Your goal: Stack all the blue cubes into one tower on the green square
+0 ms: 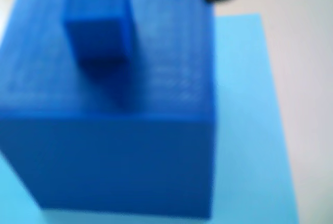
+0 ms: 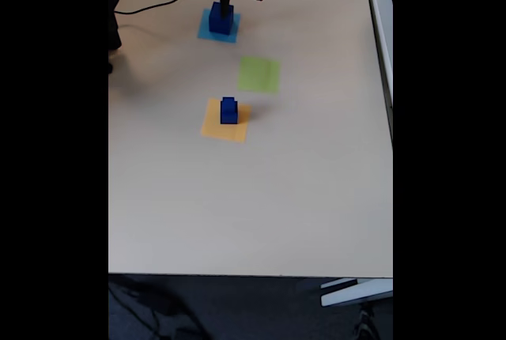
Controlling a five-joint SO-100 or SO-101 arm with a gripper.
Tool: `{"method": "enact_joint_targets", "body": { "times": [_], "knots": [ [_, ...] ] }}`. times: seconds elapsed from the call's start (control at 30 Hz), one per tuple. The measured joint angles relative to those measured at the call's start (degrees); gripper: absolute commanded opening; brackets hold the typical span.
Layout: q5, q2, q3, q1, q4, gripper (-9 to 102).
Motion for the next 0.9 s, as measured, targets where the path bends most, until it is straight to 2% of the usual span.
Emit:
{"method": "enact_joint_targets", "body": {
  "times": [0.9],
  "knots": [
    [-0.4, -1.6, 0.0, -0.4, 0.0, 13]
  ]
}}
